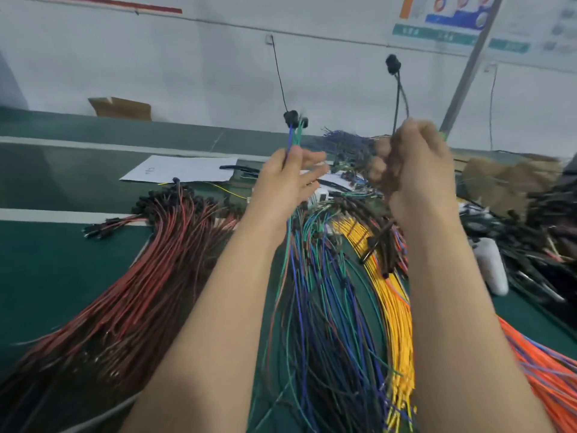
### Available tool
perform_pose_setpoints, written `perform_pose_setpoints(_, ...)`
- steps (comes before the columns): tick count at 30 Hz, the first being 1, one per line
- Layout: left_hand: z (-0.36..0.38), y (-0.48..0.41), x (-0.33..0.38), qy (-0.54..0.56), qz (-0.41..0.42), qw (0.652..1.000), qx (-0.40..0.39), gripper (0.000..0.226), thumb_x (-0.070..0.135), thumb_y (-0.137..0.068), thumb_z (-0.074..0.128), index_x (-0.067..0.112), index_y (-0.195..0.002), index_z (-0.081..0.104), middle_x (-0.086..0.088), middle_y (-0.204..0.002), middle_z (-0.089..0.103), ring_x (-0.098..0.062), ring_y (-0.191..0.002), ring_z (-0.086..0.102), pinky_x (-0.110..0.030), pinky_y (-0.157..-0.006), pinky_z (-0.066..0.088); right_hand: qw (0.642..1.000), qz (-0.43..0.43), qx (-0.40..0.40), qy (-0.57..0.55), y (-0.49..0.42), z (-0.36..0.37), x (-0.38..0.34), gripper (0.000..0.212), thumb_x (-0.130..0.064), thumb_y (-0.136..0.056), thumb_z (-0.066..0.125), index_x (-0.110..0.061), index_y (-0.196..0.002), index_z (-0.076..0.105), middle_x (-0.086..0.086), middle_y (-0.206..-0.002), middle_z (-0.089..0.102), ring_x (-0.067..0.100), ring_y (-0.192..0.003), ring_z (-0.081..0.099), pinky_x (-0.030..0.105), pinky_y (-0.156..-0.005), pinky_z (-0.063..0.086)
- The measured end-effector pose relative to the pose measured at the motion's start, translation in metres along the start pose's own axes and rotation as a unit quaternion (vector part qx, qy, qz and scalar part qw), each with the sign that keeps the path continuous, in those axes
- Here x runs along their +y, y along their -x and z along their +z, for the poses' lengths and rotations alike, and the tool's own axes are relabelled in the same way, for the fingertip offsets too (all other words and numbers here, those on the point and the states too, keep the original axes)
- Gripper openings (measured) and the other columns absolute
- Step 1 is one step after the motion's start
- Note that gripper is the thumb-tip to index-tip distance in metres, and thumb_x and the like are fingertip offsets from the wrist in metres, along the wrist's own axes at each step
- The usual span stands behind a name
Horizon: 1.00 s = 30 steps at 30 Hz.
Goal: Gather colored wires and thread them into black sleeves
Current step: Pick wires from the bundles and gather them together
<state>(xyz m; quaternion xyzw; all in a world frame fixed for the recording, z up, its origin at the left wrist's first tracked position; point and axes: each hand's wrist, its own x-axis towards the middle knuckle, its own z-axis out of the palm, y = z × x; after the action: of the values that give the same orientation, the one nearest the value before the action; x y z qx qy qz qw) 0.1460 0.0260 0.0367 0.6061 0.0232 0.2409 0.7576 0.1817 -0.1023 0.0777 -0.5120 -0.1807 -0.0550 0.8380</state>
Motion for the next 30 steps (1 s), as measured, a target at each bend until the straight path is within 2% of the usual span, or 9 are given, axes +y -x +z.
perform_pose_setpoints(3, 0.036, 0.002, 0.015, 0.08, -0.014, 0.996, -0.048, 0.025, 0.026, -0.103, 0.035, 0.017, -0.096, 0.056, 0.001, -0.102, 0.069, -0.013, -0.085, 0.068, -0.029, -0.071, 0.057, 0.966, -0.059, 0.005, 0.252, 0.0, 0.005, -0.007, 0.013, -0.013, -0.101, 0.039, -0.012, -0.092, 0.049, -0.001, -0.068, 0.051, 0.001, -0.042, 0.043, 0.016, -0.042, 0.032)
perform_pose_setpoints(6, 0.06, 0.002, 0.02, 0.036, -0.048, 0.998, -0.006, 0.024, 0.026, -0.102, 0.039, 0.015, -0.095, 0.059, 0.0, -0.087, 0.068, -0.014, -0.077, 0.064, -0.026, -0.067, 0.053, 0.82, -0.149, -0.073, 0.549, 0.012, 0.004, 0.006, 0.026, -0.013, -0.098, 0.041, -0.007, -0.119, 0.054, 0.011, -0.11, 0.062, 0.018, -0.097, 0.059, 0.019, -0.063, 0.028)
perform_pose_setpoints(8, 0.061, 0.003, 0.012, 0.019, -0.109, 0.994, 0.01, 0.027, 0.027, -0.101, 0.041, 0.01, -0.09, 0.06, -0.005, -0.089, 0.066, -0.018, -0.08, 0.063, -0.028, -0.073, 0.05, 0.749, -0.149, -0.141, 0.63, 0.025, 0.0, 0.014, 0.032, -0.006, -0.094, 0.039, -0.005, -0.123, 0.052, 0.022, -0.117, 0.054, 0.036, -0.106, 0.054, 0.022, -0.066, 0.024)
perform_pose_setpoints(11, 0.046, 0.01, -0.002, 0.059, -0.178, 0.982, -0.004, 0.029, 0.026, -0.102, 0.038, 0.013, -0.083, 0.057, -0.006, -0.086, 0.064, -0.016, -0.067, 0.058, -0.027, -0.06, 0.048, 0.793, -0.113, -0.228, 0.554, 0.036, -0.02, 0.022, 0.033, -0.001, -0.092, 0.042, -0.006, -0.12, 0.058, 0.017, -0.11, 0.061, 0.034, -0.099, 0.059, 0.031, -0.078, 0.041)
perform_pose_setpoints(14, 0.013, 0.011, 0.001, 0.182, -0.19, 0.965, 0.003, 0.029, 0.024, -0.103, 0.034, 0.014, -0.079, 0.047, -0.005, -0.072, 0.067, -0.009, -0.049, 0.06, -0.021, -0.04, 0.049, 0.874, -0.048, -0.077, 0.478, 0.034, -0.069, 0.028, 0.02, -0.01, -0.092, 0.053, -0.012, -0.101, 0.071, -0.006, -0.078, 0.067, 0.016, -0.075, 0.063, 0.023, -0.071, 0.048)
perform_pose_setpoints(17, -0.023, 0.011, 0.022, 0.441, -0.197, 0.87, -0.102, 0.019, 0.011, -0.093, 0.04, 0.008, -0.076, 0.049, 0.001, -0.053, 0.051, -0.003, -0.032, 0.041, -0.011, -0.028, 0.03, 0.789, 0.071, 0.082, 0.604, 0.021, -0.126, 0.048, 0.024, -0.018, -0.09, 0.059, -0.007, -0.109, 0.069, 0.011, -0.104, 0.071, 0.029, -0.103, 0.063, 0.03, -0.086, 0.048)
perform_pose_setpoints(20, -0.023, 0.014, 0.041, 0.552, -0.182, 0.796, -0.166, 0.012, -0.011, -0.08, 0.046, -0.001, -0.083, 0.051, -0.009, -0.051, 0.044, -0.015, -0.031, 0.035, -0.019, -0.028, 0.028, 0.731, 0.175, 0.032, 0.658, 0.019, -0.145, 0.077, 0.029, -0.028, -0.087, 0.065, -0.006, -0.106, 0.068, 0.016, -0.108, 0.069, 0.032, -0.107, 0.061, 0.033, -0.082, 0.046)
perform_pose_setpoints(25, -0.003, 0.01, 0.041, 0.54, -0.193, 0.809, -0.126, 0.017, -0.016, -0.071, 0.046, 0.001, -0.075, 0.049, -0.005, -0.053, 0.04, -0.015, -0.029, 0.034, -0.017, -0.023, 0.023, 0.69, 0.22, -0.036, 0.689, 0.021, -0.141, 0.112, 0.052, -0.039, -0.078, 0.075, -0.011, -0.118, 0.058, 0.012, -0.118, 0.062, 0.031, -0.112, 0.058, 0.037, -0.092, 0.047)
perform_pose_setpoints(30, -0.003, 0.0, 0.005, 0.415, -0.243, 0.872, -0.09, 0.011, 0.002, -0.081, 0.041, 0.004, -0.072, 0.048, 0.0, -0.058, 0.048, -0.005, -0.03, 0.034, -0.016, -0.032, 0.035, 0.708, 0.194, 0.024, 0.679, 0.013, -0.155, 0.109, 0.023, -0.021, -0.09, 0.059, -0.006, -0.106, 0.065, 0.019, -0.109, 0.067, 0.035, -0.102, 0.061, 0.034, -0.081, 0.047)
